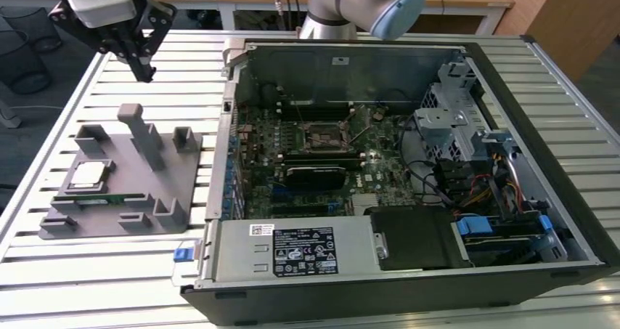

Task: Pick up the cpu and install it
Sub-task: 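Reach for the cpu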

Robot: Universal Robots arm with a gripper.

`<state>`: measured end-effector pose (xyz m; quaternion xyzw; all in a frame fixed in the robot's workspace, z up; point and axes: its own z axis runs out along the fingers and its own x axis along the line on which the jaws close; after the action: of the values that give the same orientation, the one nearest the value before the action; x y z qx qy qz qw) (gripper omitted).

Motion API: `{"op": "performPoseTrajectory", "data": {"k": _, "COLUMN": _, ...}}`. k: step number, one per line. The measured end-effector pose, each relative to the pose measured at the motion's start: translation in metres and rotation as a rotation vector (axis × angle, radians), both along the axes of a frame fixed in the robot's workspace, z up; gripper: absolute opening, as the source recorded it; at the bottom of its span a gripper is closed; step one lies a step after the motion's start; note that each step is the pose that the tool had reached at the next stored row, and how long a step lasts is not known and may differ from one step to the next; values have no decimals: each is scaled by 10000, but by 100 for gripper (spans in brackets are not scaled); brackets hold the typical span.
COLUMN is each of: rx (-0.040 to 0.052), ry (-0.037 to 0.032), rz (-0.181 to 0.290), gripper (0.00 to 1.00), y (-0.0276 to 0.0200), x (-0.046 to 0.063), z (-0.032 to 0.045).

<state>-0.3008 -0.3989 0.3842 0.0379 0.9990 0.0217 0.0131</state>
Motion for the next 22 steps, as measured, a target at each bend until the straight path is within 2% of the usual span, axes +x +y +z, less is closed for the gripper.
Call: {"op": "performPoseTrajectory", "data": {"k": 22, "rx": -1, "ry": 0, "rz": 0, "gripper": 11, "y": 0, "x": -210, "z": -16}}
